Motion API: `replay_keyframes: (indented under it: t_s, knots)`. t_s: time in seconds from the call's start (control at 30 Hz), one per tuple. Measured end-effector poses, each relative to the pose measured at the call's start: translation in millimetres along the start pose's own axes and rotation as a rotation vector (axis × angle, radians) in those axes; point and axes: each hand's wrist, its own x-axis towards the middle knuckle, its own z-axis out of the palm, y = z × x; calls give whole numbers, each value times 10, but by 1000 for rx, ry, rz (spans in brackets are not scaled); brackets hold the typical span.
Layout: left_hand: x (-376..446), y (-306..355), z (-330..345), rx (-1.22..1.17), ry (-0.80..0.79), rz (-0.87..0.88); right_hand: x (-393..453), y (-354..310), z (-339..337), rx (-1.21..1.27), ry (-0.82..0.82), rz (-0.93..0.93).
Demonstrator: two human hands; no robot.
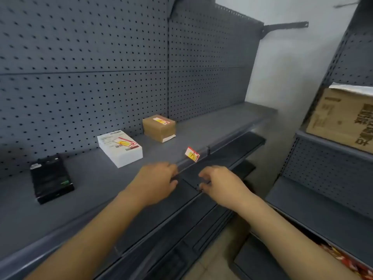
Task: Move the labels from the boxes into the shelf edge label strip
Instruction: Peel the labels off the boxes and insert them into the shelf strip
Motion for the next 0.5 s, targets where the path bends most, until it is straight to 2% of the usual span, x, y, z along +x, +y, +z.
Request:
replay_keyframes:
  t_s: [0.23, 0.5]
  knots:
    - [565, -85, 260, -19, 24, -141, 739, 558, 55, 54, -52, -104]
    - [1047, -406, 408, -80, 57, -229, 1634, 788, 264, 102, -35, -155]
